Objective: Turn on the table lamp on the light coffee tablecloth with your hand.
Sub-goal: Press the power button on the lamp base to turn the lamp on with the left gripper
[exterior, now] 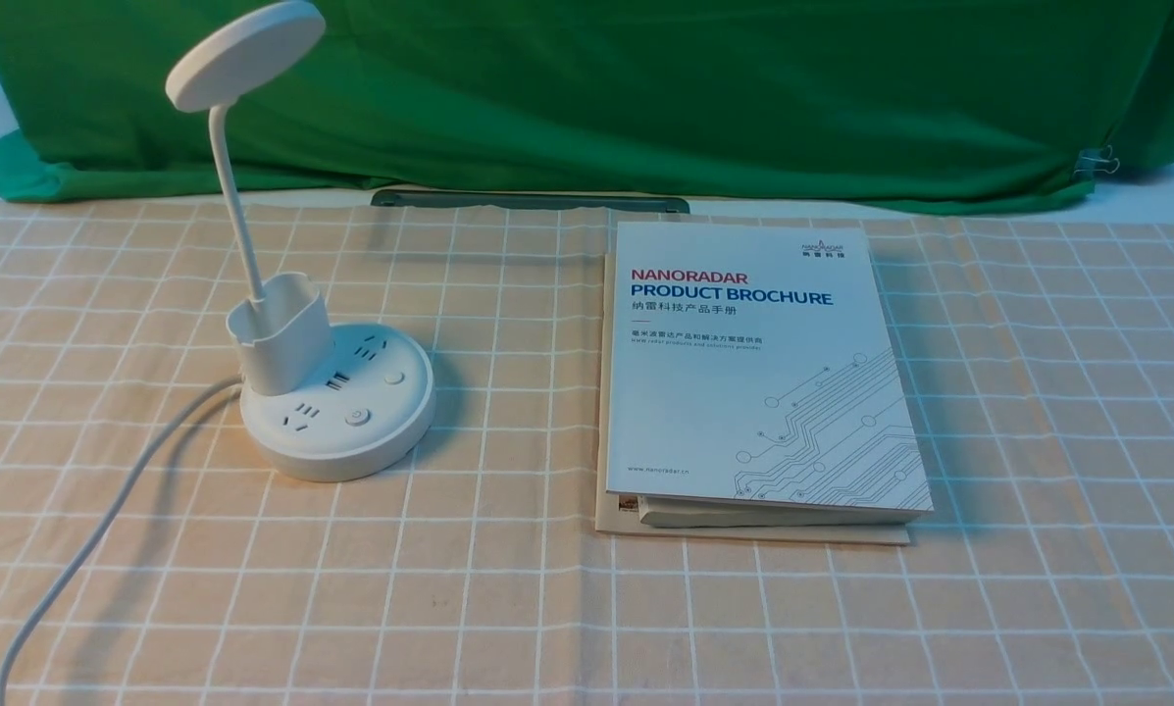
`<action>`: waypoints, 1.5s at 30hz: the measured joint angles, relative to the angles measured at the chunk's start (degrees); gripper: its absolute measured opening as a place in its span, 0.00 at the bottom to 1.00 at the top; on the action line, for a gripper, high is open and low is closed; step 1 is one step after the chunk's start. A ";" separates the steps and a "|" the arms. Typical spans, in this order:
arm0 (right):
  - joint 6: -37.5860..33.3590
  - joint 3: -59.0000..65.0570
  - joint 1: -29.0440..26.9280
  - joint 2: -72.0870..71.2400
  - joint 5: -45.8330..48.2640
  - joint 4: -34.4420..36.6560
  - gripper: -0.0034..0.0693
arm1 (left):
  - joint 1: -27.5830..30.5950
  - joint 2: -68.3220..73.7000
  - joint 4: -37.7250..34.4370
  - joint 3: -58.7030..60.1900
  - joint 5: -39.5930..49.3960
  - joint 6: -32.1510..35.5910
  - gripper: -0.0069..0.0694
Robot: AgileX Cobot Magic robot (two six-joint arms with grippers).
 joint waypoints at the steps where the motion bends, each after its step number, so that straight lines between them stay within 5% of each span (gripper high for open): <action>1: 0.00 0.00 0.00 0.00 0.00 0.00 0.38 | 0.00 1.37 -0.13 -0.63 1.48 -0.31 0.09; 6: 0.00 0.00 0.00 0.00 0.00 0.00 0.38 | 0.00 19.99 -8.15 -2.76 16.33 1.46 0.09; 11: 0.00 0.00 0.00 0.00 0.00 0.00 0.38 | -0.52 39.87 -29.01 -2.80 24.43 17.66 0.09; 14: 0.00 0.00 0.00 0.00 0.00 0.00 0.38 | -3.34 48.18 -32.92 -3.63 24.53 21.83 0.09; 17: 0.00 0.00 0.00 0.00 0.00 0.00 0.38 | -9.23 57.42 -29.81 -7.42 23.23 20.13 0.09; 25: 0.00 0.00 0.00 0.00 0.00 0.00 0.38 | -16.83 78.20 -0.70 -25.96 22.46 -2.39 0.09; 45: 0.00 0.00 0.00 0.00 0.00 0.00 0.38 | -11.36 92.36 4.66 -36.74 23.51 -6.40 0.09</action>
